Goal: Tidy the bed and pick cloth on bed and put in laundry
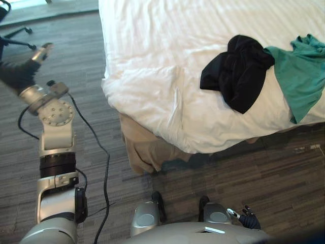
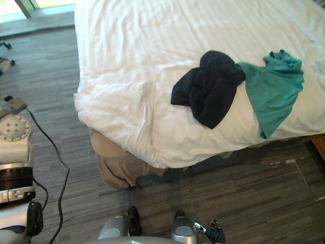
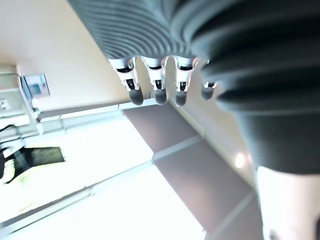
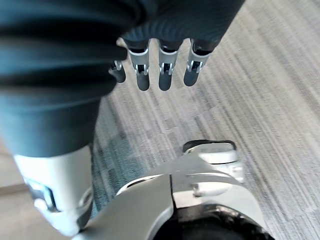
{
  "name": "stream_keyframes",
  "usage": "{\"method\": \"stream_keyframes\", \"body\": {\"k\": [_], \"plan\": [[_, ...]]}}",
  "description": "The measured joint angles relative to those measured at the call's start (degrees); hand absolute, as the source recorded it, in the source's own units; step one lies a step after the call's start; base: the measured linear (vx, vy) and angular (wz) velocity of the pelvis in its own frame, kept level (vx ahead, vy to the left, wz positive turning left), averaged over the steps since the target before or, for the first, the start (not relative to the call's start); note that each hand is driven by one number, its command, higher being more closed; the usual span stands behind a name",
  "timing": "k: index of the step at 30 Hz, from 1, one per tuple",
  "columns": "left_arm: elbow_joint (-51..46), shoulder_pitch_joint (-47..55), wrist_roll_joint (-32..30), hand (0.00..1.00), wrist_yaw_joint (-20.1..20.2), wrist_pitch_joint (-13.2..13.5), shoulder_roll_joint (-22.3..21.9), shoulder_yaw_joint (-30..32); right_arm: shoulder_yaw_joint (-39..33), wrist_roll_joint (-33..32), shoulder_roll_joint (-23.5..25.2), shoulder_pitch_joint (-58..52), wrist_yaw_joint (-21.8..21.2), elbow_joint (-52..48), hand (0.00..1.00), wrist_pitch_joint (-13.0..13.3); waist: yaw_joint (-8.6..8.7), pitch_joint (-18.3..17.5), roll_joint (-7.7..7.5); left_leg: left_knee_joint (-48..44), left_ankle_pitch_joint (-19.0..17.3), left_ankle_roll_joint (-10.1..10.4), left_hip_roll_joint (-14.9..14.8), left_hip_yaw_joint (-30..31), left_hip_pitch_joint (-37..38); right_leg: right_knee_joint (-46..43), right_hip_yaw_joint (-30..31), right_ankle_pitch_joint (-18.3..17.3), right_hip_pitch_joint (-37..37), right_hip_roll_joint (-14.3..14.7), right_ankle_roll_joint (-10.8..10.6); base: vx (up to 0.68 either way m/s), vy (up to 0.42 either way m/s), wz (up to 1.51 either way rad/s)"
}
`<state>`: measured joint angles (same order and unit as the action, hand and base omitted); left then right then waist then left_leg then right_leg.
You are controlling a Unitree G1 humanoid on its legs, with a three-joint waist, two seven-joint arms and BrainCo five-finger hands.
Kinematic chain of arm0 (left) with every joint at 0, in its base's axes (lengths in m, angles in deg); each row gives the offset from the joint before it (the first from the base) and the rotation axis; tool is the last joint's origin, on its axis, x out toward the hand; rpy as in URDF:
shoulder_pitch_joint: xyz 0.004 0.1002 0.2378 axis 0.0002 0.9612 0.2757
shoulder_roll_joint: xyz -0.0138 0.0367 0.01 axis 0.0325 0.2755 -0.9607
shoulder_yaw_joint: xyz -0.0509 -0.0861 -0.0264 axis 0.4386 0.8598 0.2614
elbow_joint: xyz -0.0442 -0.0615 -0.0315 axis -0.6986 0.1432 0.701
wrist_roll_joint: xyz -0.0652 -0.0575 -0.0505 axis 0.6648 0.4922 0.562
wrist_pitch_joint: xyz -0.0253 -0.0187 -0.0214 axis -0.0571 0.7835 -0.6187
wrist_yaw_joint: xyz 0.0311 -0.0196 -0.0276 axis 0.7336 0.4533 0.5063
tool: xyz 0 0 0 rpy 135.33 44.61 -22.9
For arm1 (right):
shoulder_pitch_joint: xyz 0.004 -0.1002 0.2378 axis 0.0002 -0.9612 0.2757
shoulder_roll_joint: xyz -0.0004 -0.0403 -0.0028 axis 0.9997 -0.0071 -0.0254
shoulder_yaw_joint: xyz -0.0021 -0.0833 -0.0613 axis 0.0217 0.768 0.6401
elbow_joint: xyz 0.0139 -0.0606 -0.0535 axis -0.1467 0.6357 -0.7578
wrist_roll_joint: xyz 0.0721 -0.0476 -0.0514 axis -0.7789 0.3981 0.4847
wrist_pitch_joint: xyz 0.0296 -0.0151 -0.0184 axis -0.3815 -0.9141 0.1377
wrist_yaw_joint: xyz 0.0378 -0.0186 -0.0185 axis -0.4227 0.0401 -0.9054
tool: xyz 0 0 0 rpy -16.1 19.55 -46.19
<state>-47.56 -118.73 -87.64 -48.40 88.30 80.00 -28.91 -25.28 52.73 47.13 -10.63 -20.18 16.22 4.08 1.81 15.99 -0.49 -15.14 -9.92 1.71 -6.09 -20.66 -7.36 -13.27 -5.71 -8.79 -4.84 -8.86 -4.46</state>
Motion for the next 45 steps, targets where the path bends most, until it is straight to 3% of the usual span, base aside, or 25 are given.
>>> {"method": "stream_keyframes", "body": {"k": [2,8,14,18,22,23,24,28,32,38,41,43,45], "plan": [[3.6,-3.9,-3.6,0.00,4.7,-5.3,0.0,-4.8,0.3,-0.7,-0.1,0.9,-1.1,-1.7,0.00,-0.4,0.91,0.8,0.73,-1.4,0.0,-0.1,-0.5,-1.1,-2.4,-1.1,0.7,-0.1,-2.9,0.0,0.1,-0.09,0.000,-0.24],[8.1,-13.0,-8.3,0.00,9.9,-10.8,-0.5,-14.4,3.1,-1.6,-0.4,1.2,-2.8,-8.8,0.00,-1.1,2.42,4.8,0.87,-7.6,-1.2,-0.1,-4.1,-4.2,-7.9,-6.4,3.5,-0.5,-10.1,1.3,0.7,-0.09,-0.015,-0.26],[10.7,-17.8,-12.0,0.00,12.2,-14.9,-2.9,-16.0,5.3,-2.2,-1.5,3.2,-3.5,-11.6,0.00,-1.2,3.37,7.0,0.94,-10.5,-2.4,-0.1,-5.4,-5.9,-11.6,-12.0,4.2,-2.9,-15.8,1.4,1.4,-0.10,-0.031,-0.12],[13.5,-21.1,-13.1,0.00,19.6,-20.1,-4.3,-16.8,6.2,-3.4,-2.6,6.1,-3.8,-13.5,0.00,-1.3,3.75,8.5,1.09,-11.4,-2.0,-0.5,-5.7,-7.3,-15.3,-15.3,5.5,-3.2,-21.6,1.2,1.4,-0.09,-0.029,-0.08],[15.3,-22.9,-15.0,0.00,25.8,-23.3,-4.7,-17.2,5.6,-5.0,-2.9,8.3,-4.5,-15.8,0.00,-1.7,4.65,10.6,1.02,-12.4,-1.6,-1.0,-5.8,-7.3,-18.1,-16.9,5.8,-3.2,-24.8,1.0,1.4,-0.02,-0.018,0.04],[15.4,-23.6,-16.8,1.00,28.5,-23.7,-4.6,-17.1,5.1,-5.2,-2.9,8.9,-4.8,-16.4,0.00,-1.6,4.78,11.4,1.15,-12.7,-1.5,-1.0,-5.9,-7.2,-18.7,-17.0,5.7,-3.2,-25.2,1.0,1.4,-0.01,-0.011,0.03],[15.4,-24.1,-17.4,1.00,29.4,-23.7,-4.6,-17.2,4.8,-5.5,-2.9,9.2,-4.9,-16.4,0.00,-1.6,4.84,11.5,1.14,-12.8,-1.5,-1.0,-5.9,-7.3,-19.0,-17.2,5.7,-3.2,-25.6,1.0,1.4,0.01,-0.003,0.03],[15.6,-27.4,-24.3,1.00,40.7,-22.9,-2.7,-18.1,4.6,-7.6,-4.6,12.3,-6.2,-18.6,0.00,-1.7,4.74,11.9,1.77,-13.2,-1.3,-1.3,-5.7,-8.0,-21.5,-17.8,6.3,-3.0,-28.6,0.6,1.3,0.00,0.001,0.01],[15.7,-29.3,-23.5,1.00,46.3,-23.8,0.2,-18.5,4.0,-7.9,-6.1,13.9,-7.3,-19.9,0.00,-1.9,5.23,12.4,2.56,-12.8,-1.3,-1.4,-5.2,-8.6,-21.4,-17.8,6.8,-2.8,-28.9,0.2,1.1,0.00,0.005,-0.02],[17.3,-28.9,-18.4,1.00,50.3,-23.2,2.3,-19.4,0.6,-7.0,-7.3,14.1,-7.7,-20.2,0.00,-2.3,5.74,12.4,2.68,-9.9,-0.2,-1.7,-2.9,-9.4,-18.5,-17.0,7.5,-2.6,-27.3,-1.3,0.7,0.04,0.015,0.01],[19.1,-26.2,-16.0,1.00,52.1,-20.7,3.3,-19.4,0.0,-5.2,-7.6,14.0,-7.5,-20.2,0.00,-2.3,6.70,12.4,2.93,-8.6,0.0,-1.7,-1.9,-9.4,-15.0,-16.2,7.0,-2.6,-23.7,-2.1,0.6,0.05,0.037,0.03],[19.1,-22.4,-12.1,1.00,53.1,-17.4,3.4,-19.4,0.0,-4.0,-8.4,13.9,-7.2,-20.0,0.00,-2.3,6.76,12.1,3.45,-7.5,0.1,-1.6,-1.1,-9.5,-12.3,-15.5,6.3,-2.6,-21.1,-2.9,0.6,0.05,0.050,0.02],[18.7,-18.4,-4.0,1.00,53.2,-13.2,3.4,-19.4,-0.1,-2.5,-8.8,13.7,-7.0,-20.0,0.00,-2.5,6.52,11.9,3.72,-5.9,0.6,-1.2,0.1,-9.2,-9.7,-15.0,5.4,-2.9,-18.4,-3.9,0.1,0.03,0.032,0.17]]}}
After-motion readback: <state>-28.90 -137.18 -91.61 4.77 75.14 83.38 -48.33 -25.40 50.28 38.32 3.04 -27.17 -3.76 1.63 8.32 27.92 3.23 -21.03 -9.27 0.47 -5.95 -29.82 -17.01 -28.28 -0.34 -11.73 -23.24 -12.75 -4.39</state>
